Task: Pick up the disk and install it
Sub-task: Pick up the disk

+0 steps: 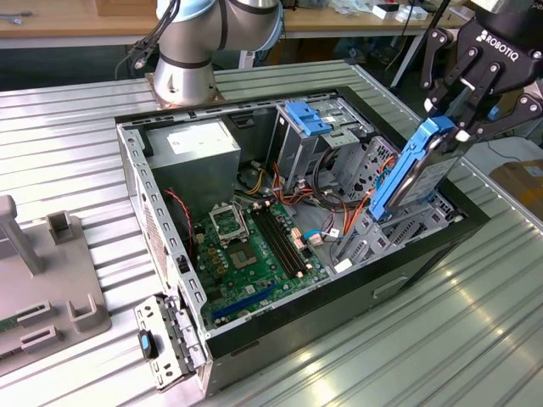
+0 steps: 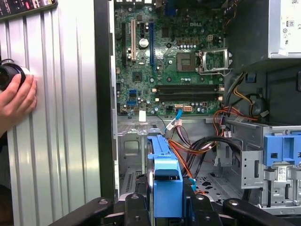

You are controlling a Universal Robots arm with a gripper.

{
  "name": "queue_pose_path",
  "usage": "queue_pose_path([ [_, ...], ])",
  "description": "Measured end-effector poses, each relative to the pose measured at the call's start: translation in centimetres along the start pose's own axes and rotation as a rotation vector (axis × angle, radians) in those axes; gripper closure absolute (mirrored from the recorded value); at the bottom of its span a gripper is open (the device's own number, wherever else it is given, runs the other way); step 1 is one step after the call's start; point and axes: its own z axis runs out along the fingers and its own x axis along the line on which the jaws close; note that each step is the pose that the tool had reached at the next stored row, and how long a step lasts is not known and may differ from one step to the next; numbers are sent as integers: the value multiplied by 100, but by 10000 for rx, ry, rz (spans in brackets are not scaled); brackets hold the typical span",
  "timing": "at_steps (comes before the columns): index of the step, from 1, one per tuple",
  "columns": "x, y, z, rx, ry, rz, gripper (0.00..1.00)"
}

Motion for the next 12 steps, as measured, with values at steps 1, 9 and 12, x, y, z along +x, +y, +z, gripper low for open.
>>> queue_pose_path([
  [1, 0, 0, 14, 0, -1, 0, 63],
  [9, 1, -14, 83, -1, 4, -1, 63],
  [12, 2, -14, 83, 0, 0, -1, 63],
])
